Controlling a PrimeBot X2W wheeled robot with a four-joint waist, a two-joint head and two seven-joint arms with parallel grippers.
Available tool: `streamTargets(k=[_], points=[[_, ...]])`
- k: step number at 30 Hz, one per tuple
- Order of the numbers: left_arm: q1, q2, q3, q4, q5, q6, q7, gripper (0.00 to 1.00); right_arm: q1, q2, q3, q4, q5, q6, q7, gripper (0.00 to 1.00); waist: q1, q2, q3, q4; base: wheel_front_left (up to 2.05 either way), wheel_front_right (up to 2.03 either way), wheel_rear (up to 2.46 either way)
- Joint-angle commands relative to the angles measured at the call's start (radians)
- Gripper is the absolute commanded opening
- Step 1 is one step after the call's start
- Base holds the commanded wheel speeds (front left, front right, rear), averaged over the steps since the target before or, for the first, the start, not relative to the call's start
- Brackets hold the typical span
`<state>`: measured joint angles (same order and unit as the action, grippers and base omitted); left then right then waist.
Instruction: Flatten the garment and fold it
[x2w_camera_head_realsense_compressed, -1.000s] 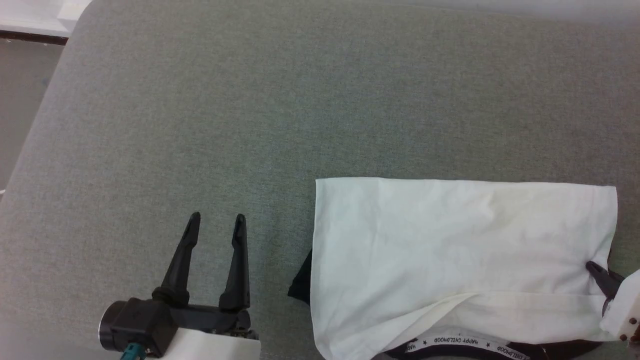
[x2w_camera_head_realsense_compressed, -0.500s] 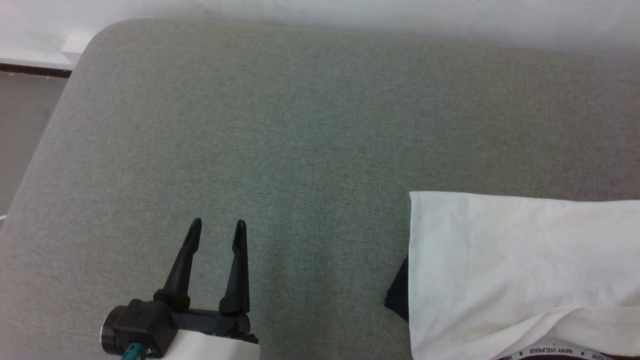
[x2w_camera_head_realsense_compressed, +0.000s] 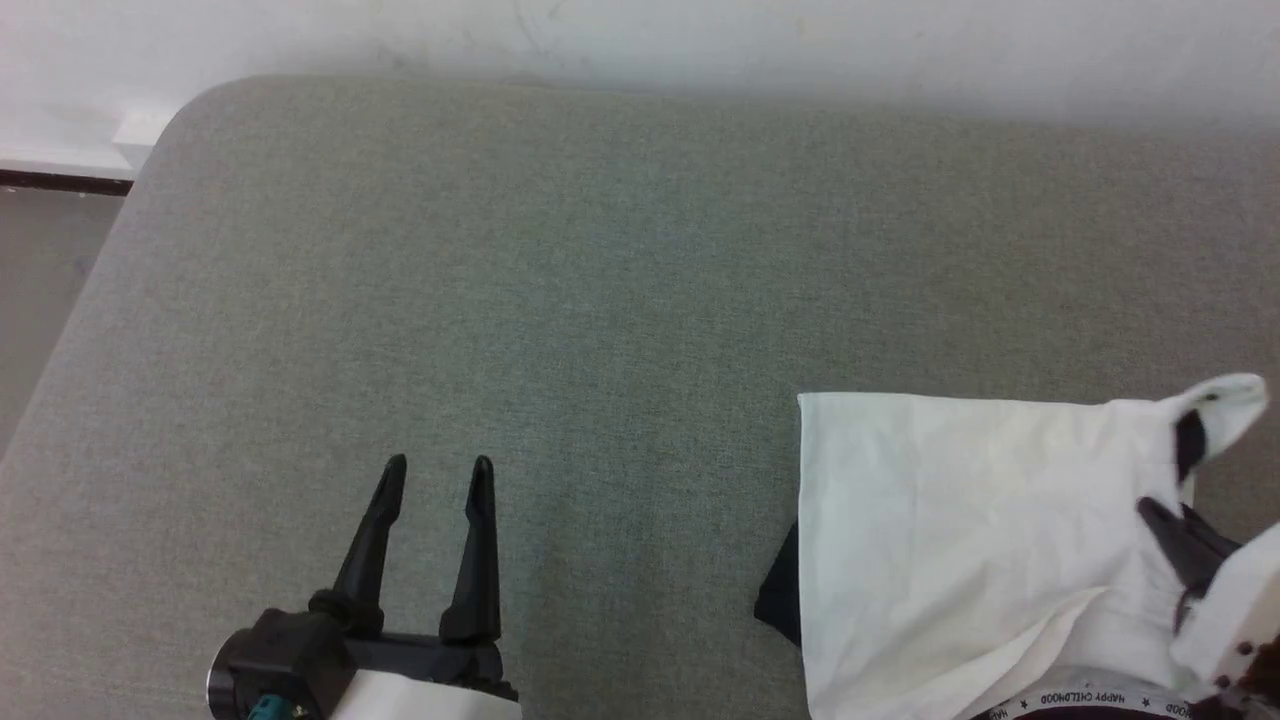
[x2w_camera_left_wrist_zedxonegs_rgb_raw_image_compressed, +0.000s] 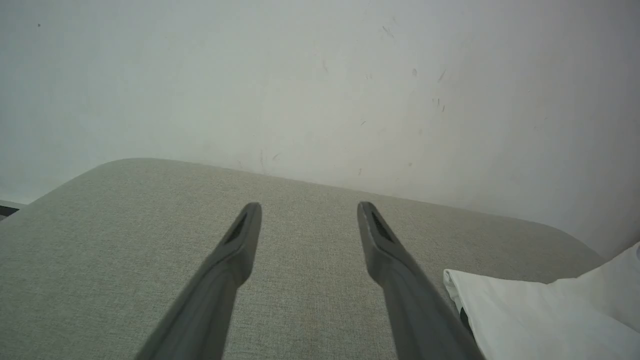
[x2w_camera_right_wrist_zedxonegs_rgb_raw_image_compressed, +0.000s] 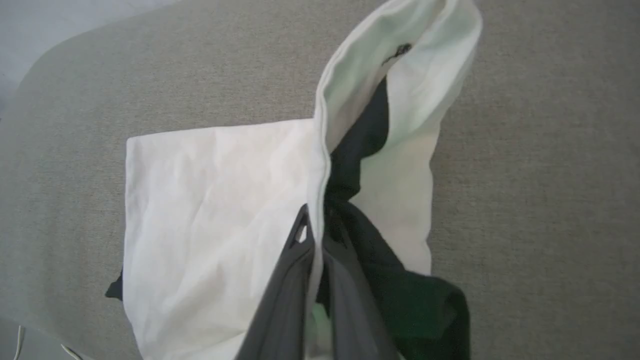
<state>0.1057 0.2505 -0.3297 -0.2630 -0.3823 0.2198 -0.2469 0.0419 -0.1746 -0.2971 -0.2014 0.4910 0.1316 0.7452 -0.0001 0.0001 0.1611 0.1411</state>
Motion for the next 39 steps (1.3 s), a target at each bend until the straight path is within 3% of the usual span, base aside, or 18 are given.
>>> streamTargets(k=[1, 7, 14, 19, 30, 32, 39], points=[[0.010, -0.004, -0.001, 0.003, -0.008, -0.002, -0.005, 1.00, 0.007, 0.005, 0.015, -0.021, 0.010, -0.001, 0.009, 0.00, 0.0001, -0.0001, 0.000, 0.000, 0.00, 0.00, 0.00], [-0.002, -0.019, -0.010, 0.015, -0.012, -0.012, -0.008, 1.00, 0.010, 0.034, 0.158, -0.137, 0.035, -0.001, 0.087, 0.00, 0.0001, -0.0001, 0.012, 0.015, 0.00, 0.00, 0.00], [-0.021, -0.034, -0.015, 0.029, -0.013, -0.024, -0.011, 1.00, -0.026, 0.046, 0.311, -0.155, 0.031, -0.001, 0.144, 0.00, 0.0001, -0.0001, 0.038, 0.052, 0.00, 0.00, 0.00], [-0.033, -0.051, -0.022, 0.044, -0.013, -0.034, -0.013, 1.00, -0.071, 0.061, 0.366, -0.100, 0.000, -0.001, 0.136, 0.00, 0.0001, -0.0001, 0.054, 0.076, 0.00, 0.00, 0.00], [-0.055, -0.079, -0.026, 0.080, -0.008, -0.060, -0.014, 1.00, -0.137, 0.070, 0.408, 0.139, -0.171, -0.001, 0.108, 0.00, 0.0001, -0.0001, 0.067, 0.104, 0.00, 0.00, 0.00], [-0.059, -0.083, -0.027, 0.087, -0.009, -0.065, -0.014, 1.00, -0.144, 0.074, 0.414, 0.168, -0.183, -0.001, 0.098, 1.00, 0.0001, -0.0001, 0.064, 0.106, 0.00, 0.00, 0.00], [-0.050, -0.083, -0.017, 0.104, -0.011, -0.075, -0.015, 1.00, -0.163, 0.075, 0.443, 0.161, -0.145, -0.001, 0.074, 1.00, 0.0001, -0.0001, 0.040, 0.082, 0.00, 0.00, 0.00]])
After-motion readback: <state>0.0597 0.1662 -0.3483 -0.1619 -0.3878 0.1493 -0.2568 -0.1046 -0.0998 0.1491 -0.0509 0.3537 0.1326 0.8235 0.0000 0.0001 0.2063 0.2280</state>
